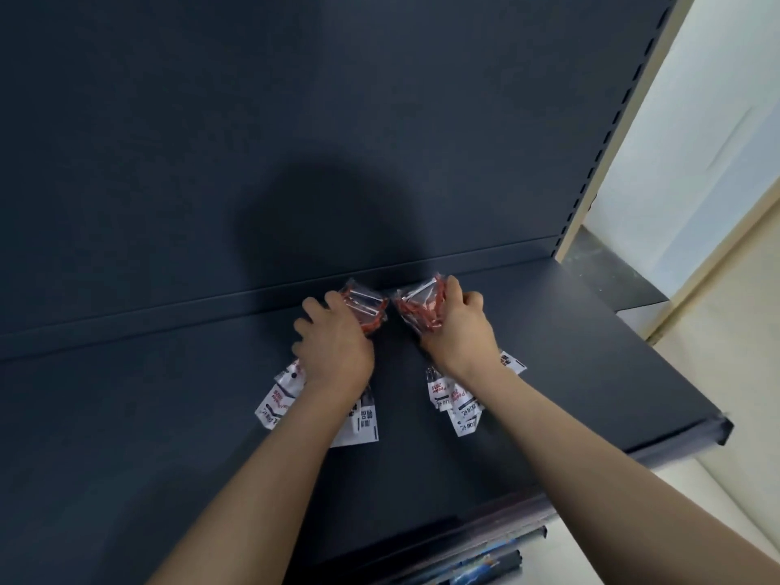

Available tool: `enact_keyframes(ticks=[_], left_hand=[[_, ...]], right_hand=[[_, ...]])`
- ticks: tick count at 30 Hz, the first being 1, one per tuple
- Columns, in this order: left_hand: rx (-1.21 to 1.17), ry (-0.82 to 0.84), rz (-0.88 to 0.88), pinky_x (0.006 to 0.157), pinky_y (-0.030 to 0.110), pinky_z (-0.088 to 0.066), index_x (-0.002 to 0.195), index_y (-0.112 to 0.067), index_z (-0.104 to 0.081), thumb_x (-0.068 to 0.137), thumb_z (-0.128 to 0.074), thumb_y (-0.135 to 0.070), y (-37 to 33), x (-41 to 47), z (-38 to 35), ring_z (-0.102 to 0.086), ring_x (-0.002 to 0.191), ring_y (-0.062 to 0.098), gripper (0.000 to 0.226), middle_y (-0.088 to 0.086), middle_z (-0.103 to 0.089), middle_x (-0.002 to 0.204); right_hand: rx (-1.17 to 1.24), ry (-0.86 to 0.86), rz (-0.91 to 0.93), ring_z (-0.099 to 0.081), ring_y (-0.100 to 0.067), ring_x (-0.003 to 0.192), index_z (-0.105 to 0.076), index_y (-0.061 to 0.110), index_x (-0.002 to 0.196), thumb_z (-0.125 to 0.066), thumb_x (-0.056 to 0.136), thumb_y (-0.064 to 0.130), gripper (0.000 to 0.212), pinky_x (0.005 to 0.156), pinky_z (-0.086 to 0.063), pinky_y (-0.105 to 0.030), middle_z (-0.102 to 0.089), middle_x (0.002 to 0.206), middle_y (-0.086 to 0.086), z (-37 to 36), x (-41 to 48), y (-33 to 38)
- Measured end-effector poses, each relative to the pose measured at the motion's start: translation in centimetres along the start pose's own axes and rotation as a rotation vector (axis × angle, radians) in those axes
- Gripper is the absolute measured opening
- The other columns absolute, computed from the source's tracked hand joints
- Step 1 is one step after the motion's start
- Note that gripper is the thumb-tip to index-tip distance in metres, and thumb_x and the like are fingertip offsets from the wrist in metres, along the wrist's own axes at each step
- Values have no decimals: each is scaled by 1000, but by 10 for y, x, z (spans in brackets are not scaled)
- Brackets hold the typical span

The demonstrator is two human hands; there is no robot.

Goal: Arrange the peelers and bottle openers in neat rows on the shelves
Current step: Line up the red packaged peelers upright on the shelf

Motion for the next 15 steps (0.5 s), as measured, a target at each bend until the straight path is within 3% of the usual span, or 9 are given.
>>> enact_keyframes(ticks=[7,12,15], left_hand=[[1,43,-22,85,47,-42,126,-9,-31,77,-69,-35,-24,10,-11,-41,112,37,67,15,-35,126],[131,-6,-90,110,55,-13,135,-12,-27,68,-71,-53,-40,14,-13,-31,126,37,91,14,-33,135],[40,-102,-203,109,46,-18,130,-14,-36,74,-71,-41,-61,8,-12,-33,122,31,71,10,-38,130]], right_hand=[[-4,15,-67,-52,-44,104,-20,13,141,-65,80,22,77,86,-46,-41,-35,127,-18,7,15,-19],[90,102,-43,-43,-39,117,-20,16,145,-67,78,38,85,94,-43,-41,-38,131,-16,15,25,-27],[29,135,13,-40,-37,117,-30,12,139,-65,77,44,77,94,-39,-42,-47,125,-17,25,30,-33]])
Point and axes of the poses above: each hand's wrist, its own x-axis towards the middle knuckle, its own z-axis out of the back of the hand, y = z × x, the point moved 4 cm from there along x, towards the middle knuckle
